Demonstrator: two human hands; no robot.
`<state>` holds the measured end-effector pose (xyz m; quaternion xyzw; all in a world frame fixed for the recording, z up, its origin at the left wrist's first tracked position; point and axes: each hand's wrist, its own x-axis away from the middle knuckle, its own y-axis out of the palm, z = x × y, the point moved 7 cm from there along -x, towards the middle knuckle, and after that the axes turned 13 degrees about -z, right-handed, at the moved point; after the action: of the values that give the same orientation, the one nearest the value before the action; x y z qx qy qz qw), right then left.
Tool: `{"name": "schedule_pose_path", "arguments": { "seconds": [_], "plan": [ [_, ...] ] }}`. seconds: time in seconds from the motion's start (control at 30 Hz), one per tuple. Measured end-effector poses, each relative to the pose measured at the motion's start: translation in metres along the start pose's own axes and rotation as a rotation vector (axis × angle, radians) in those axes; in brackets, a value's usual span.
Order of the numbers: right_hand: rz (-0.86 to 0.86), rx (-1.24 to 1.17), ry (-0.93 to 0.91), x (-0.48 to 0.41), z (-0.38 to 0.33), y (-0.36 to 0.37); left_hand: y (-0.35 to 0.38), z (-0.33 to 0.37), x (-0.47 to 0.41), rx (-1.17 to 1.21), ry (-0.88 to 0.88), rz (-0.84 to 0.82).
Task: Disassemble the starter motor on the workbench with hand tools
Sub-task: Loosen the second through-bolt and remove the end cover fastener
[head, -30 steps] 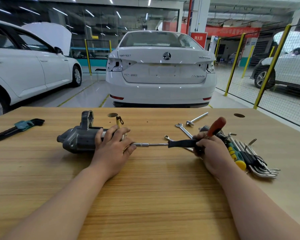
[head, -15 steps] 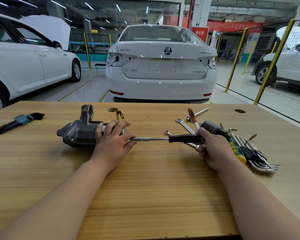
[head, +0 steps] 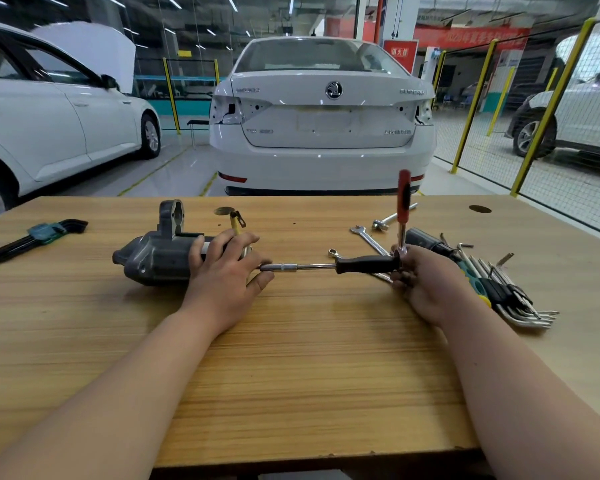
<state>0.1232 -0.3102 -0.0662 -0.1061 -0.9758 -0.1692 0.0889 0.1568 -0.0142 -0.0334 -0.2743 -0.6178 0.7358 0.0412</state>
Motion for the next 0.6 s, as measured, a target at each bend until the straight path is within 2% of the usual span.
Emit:
{"name": "schedule_pose_path", "arguments": {
  "seconds": [0.43, 0.6],
  "plan": [
    [-0.019, 0.084, 0.029, 0.0080, -0.0048, 0.0019, -0.0021, 0.0022, 0.0015, 0.020, 0.027, 0.038],
    [-0.031, 0.013, 0.039, 0.0049, -0.0002, -0.0001, -0.0037, 0.0027, 0.0021, 0.034, 0.034, 0.059]
  ]
}}
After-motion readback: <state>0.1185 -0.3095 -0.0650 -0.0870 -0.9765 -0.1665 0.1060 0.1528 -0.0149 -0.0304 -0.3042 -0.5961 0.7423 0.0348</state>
